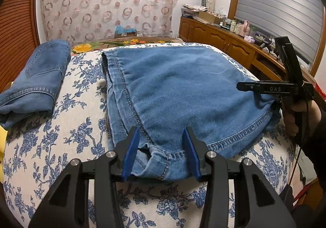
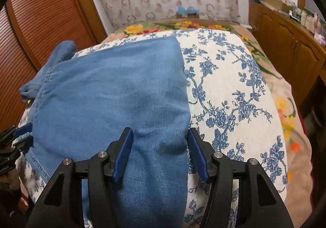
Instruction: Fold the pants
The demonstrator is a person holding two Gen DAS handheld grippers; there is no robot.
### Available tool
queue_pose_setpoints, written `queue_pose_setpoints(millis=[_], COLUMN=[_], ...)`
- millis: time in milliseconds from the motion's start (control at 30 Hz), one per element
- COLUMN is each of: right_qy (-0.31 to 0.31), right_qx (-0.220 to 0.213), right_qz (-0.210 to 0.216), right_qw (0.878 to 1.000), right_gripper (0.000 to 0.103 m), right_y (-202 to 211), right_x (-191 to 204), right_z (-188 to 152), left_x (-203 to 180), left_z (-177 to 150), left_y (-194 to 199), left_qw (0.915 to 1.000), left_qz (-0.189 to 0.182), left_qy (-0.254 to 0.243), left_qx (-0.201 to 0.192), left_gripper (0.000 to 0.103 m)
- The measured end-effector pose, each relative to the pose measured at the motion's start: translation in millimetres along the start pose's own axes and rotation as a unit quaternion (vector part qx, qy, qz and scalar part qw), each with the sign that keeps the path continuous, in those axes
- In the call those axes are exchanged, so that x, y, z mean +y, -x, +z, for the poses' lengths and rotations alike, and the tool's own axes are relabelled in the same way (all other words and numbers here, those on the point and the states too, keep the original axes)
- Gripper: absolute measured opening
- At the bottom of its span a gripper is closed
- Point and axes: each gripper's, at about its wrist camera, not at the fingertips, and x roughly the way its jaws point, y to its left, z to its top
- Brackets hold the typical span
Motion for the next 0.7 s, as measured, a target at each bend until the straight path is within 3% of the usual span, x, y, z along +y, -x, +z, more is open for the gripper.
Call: queue_pose_setpoints(millis=[233,467,700], right_qy=[0.006,0.01,0.01], right_qx=[-0.009,-0.012,-0.012], right_qz=[-0.003,-0.007,-0.007], right_qw=[1.0,1.0,1.0], right_gripper=[0.058,0.058,0.057], right_y=[1.5,0.7,0.7], right_x=[2.9,6.5,6.1], right_z=[-6.1,-6.7,-6.8], left_x=[-3.1,-25.2,-51.1], left_z=[1.2,19.3,32.3], left_y=[6.4,30.1,-0.1], left_qw=[1.0,0.9992,0.9986], left_qz=[0.01,-0.01,-0.03], left_qy=[0.001,-0.017,-0.042], left_qx=[0.001,-0.036,-0.012], left_gripper=[0.044,0.044,0.044])
